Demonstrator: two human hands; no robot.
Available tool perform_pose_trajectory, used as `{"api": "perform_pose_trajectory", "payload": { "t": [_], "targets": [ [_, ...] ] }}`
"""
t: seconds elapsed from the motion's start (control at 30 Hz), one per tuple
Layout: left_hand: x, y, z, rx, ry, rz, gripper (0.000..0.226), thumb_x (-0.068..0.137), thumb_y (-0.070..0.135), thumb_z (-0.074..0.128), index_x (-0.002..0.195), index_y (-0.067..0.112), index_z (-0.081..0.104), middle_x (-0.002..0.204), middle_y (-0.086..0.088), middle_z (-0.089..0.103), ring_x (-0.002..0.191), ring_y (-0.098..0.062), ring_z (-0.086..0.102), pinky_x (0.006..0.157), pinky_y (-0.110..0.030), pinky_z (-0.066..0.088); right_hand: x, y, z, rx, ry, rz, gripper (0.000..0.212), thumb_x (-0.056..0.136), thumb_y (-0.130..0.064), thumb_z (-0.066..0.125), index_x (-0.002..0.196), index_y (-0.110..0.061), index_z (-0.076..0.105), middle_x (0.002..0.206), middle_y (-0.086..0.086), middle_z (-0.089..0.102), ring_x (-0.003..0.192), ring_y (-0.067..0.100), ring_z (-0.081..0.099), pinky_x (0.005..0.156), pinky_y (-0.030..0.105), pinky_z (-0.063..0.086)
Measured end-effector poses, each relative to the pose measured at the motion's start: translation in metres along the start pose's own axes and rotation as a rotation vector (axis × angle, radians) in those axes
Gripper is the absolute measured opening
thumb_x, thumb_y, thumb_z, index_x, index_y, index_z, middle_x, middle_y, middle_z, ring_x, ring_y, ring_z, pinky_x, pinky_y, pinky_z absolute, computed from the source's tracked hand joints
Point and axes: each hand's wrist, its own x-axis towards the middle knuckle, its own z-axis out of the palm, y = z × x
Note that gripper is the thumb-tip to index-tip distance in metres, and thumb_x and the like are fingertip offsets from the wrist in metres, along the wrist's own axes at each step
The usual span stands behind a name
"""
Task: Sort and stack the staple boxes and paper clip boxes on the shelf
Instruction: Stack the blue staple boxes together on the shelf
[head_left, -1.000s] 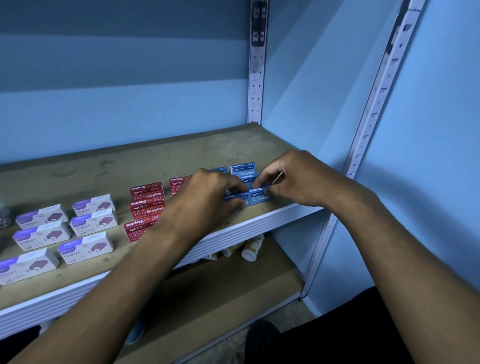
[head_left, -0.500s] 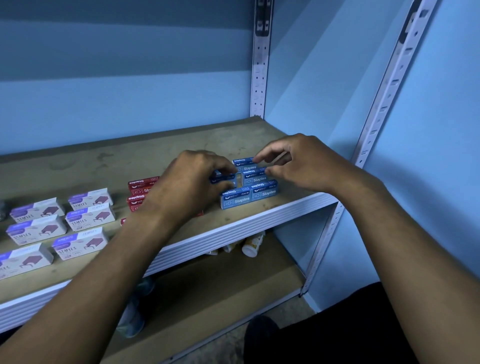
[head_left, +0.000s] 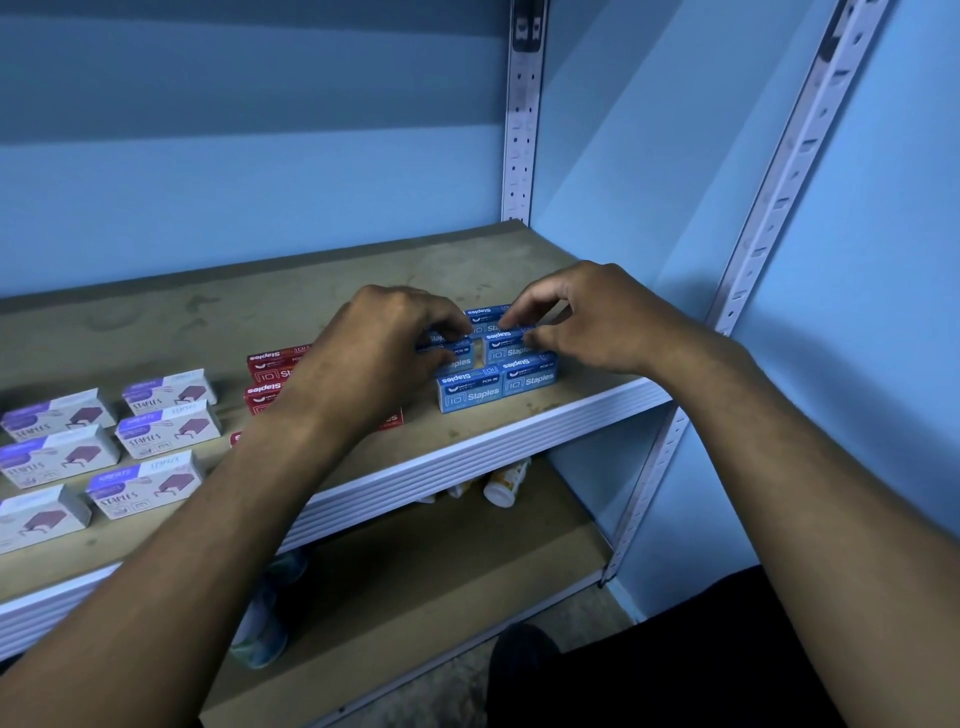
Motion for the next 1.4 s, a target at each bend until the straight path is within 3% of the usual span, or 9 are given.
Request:
{"api": "perform_pose_trajectory", "payload": {
  "t": [0.1,0.17,0.27,0.37,0.57,0.77,1.0,1.2,1.4],
  "targets": [
    [0.0,0.0,0.001,-0.003,0.008,0.0,0.033,0.08,0.012,0.076,0.11,0.026,0.073,0.103,0.006,0.072,0.082,-0.005,0.058,0.08,-0.027,0.053,0.001,0.001,0.003,0.002,0.016,0.005,0.023,0.086,-0.016,0.077,0.103,-0.031,0.078,0.103,-0.015,0.072,0.077,-0.013,0.058,0.07,0.001,0.041],
    [0.0,-0.001,0.001,0.001,0.012,-0.002,0.033,0.08,0.014,0.077,0.111,0.026,0.073,0.104,0.006,0.072,0.08,-0.005,0.058,0.078,-0.025,0.052,0.002,0.0,0.005,0.009,0.032,0.0,0.022,0.085,-0.013,0.078,0.101,-0.028,0.078,0.101,-0.013,0.073,0.082,-0.011,0.061,0.068,-0.003,0.04],
    [-0.001,-0.001,0.001,-0.007,0.009,-0.028,0.033,0.081,0.017,0.076,0.112,0.027,0.073,0.104,0.007,0.073,0.082,-0.005,0.062,0.08,-0.028,0.054,0.002,-0.001,0.007,0.019,0.054,-0.016,0.022,0.084,-0.008,0.077,0.099,-0.023,0.079,0.098,-0.009,0.074,0.091,0.0,0.066,0.072,-0.001,0.042],
    [-0.002,0.0,0.002,-0.02,0.016,-0.031,0.031,0.081,0.015,0.076,0.11,0.027,0.074,0.103,0.007,0.074,0.086,-0.006,0.065,0.081,-0.029,0.055,0.002,-0.001,0.008,0.03,0.076,-0.026,0.022,0.082,-0.005,0.078,0.097,-0.021,0.08,0.094,-0.008,0.076,0.088,0.001,0.067,0.071,-0.001,0.042],
    [-0.002,0.005,0.0,-0.063,0.078,-0.029,0.027,0.081,0.013,0.075,0.105,0.025,0.076,0.098,0.006,0.076,0.084,-0.005,0.066,0.08,-0.027,0.054,-0.002,-0.003,0.004,0.057,0.1,-0.033,0.02,0.083,-0.008,0.078,0.096,-0.022,0.081,0.088,-0.011,0.075,0.067,-0.018,0.058,0.067,0.0,0.041],
    [-0.004,0.017,-0.007,-0.101,0.103,0.002,0.025,0.082,0.013,0.075,0.104,0.024,0.077,0.096,0.007,0.076,0.082,-0.006,0.067,0.081,-0.029,0.055,-0.011,-0.005,-0.003,0.071,0.135,-0.035,0.02,0.083,-0.01,0.078,0.094,-0.027,0.08,0.086,-0.016,0.073,0.066,-0.019,0.058,0.064,-0.001,0.037],
    [-0.009,0.023,-0.011,-0.101,0.091,0.007,0.026,0.083,0.015,0.075,0.107,0.023,0.076,0.099,0.008,0.075,0.084,-0.004,0.067,0.083,-0.028,0.056,-0.018,-0.006,-0.008,0.037,0.137,-0.032,0.02,0.082,-0.014,0.079,0.094,-0.03,0.081,0.09,-0.014,0.075,0.073,-0.012,0.062,0.068,-0.002,0.038],
    [-0.012,0.021,-0.006,-0.154,0.075,-0.033,0.024,0.082,0.019,0.076,0.105,0.028,0.076,0.095,0.013,0.075,0.082,0.001,0.067,0.08,-0.028,0.057,-0.021,-0.006,-0.009,0.054,0.078,-0.003,0.02,0.083,-0.015,0.079,0.094,-0.032,0.08,0.089,-0.015,0.075,0.071,-0.013,0.062,0.074,0.009,0.047],
    [-0.013,0.018,0.0,-0.2,0.044,-0.069,0.02,0.083,0.021,0.075,0.1,0.03,0.077,0.093,0.014,0.075,0.081,0.002,0.067,0.078,-0.028,0.057,-0.021,-0.006,-0.007,0.034,0.044,0.008,0.021,0.085,-0.014,0.076,0.094,-0.032,0.081,0.092,-0.016,0.075,0.083,-0.005,0.065,0.077,0.01,0.048]
  ]
}}
